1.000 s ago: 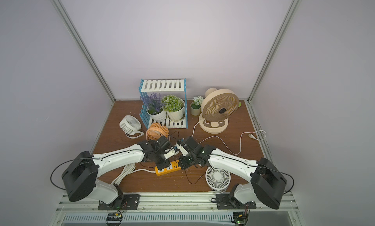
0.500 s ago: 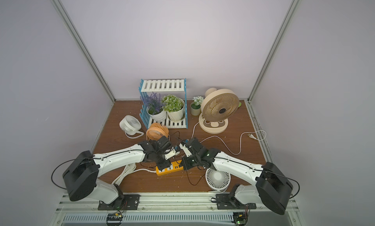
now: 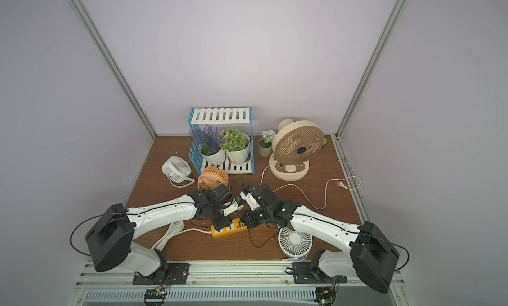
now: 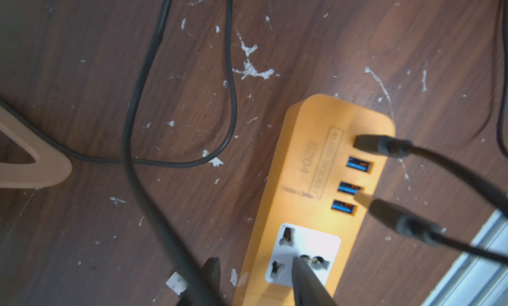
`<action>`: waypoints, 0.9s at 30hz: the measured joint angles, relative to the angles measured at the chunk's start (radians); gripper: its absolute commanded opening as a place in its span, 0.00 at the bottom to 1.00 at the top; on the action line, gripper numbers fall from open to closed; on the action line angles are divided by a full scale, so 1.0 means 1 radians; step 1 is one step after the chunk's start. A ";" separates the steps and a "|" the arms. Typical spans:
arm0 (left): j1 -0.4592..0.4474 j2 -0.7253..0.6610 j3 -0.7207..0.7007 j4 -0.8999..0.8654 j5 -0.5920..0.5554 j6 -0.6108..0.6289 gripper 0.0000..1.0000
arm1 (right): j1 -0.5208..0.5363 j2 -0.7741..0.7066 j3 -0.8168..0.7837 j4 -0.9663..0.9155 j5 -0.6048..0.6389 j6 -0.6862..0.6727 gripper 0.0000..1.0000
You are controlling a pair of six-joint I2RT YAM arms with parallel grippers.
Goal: Unplug the desk fan from the power strip
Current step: Remove the plug from the socket, then place the plug at the center of the board.
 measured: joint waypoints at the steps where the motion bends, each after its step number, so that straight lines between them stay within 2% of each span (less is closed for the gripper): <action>1: 0.000 0.000 0.000 0.000 0.000 0.000 0.46 | 0.000 0.000 0.000 0.002 -0.001 0.000 0.00; 9: 0.000 0.000 0.000 -0.001 0.000 0.000 0.47 | -0.007 -0.029 0.000 -0.011 -0.013 -0.001 0.00; 19: 0.000 0.000 0.001 -0.001 -0.003 0.000 0.48 | -0.027 -0.213 -0.037 -0.078 -0.037 -0.003 0.00; 27: 0.000 0.000 0.001 -0.001 -0.004 0.000 0.48 | -0.083 -0.365 -0.058 -0.158 0.056 0.005 0.00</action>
